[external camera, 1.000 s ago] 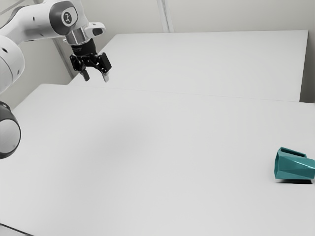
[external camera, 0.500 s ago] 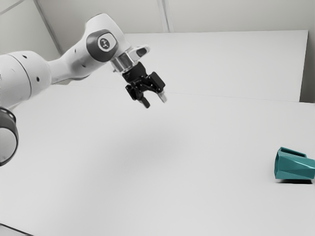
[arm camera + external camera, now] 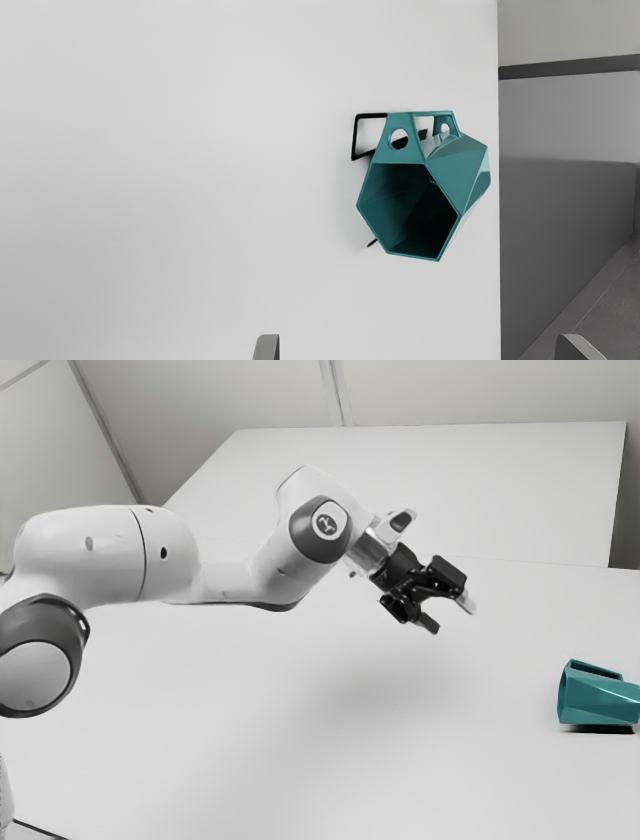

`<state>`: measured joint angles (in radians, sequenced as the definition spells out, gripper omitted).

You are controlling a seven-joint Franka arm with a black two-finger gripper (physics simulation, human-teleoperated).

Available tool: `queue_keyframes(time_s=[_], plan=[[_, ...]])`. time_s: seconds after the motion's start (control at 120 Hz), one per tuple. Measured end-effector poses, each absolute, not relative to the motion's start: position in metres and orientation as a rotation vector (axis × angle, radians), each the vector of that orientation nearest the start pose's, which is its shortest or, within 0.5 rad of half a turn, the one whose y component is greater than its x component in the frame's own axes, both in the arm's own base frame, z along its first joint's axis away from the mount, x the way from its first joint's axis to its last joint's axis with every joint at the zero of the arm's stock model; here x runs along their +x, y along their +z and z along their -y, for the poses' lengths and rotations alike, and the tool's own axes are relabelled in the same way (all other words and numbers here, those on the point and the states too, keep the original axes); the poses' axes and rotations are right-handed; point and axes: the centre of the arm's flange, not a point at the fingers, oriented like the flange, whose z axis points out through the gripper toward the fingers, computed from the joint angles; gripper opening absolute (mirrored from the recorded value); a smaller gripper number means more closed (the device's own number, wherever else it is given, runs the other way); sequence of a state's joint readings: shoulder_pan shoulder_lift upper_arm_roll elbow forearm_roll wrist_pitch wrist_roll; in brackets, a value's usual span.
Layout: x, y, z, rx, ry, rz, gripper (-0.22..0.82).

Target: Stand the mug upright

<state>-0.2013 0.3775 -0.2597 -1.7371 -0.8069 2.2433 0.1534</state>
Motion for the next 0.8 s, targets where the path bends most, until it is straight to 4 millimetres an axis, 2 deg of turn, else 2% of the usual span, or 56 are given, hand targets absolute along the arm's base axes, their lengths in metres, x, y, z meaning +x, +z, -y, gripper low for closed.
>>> queue_keyframes(time_s=[0.117,0.267,0.417,0.6,0.8], plan=[[0.595,0.375,0.330,2.344,0.032,0.094,0.60],[0.583,0.341,0.365,2.243,-0.003,0.018,0.60],[0.585,0.318,0.401,2.186,-0.001,0.032,0.60],[0.579,0.300,0.428,2.152,0.002,0.033,0.60],[0.578,0.286,0.448,2.092,-0.003,-0.026,0.60]])
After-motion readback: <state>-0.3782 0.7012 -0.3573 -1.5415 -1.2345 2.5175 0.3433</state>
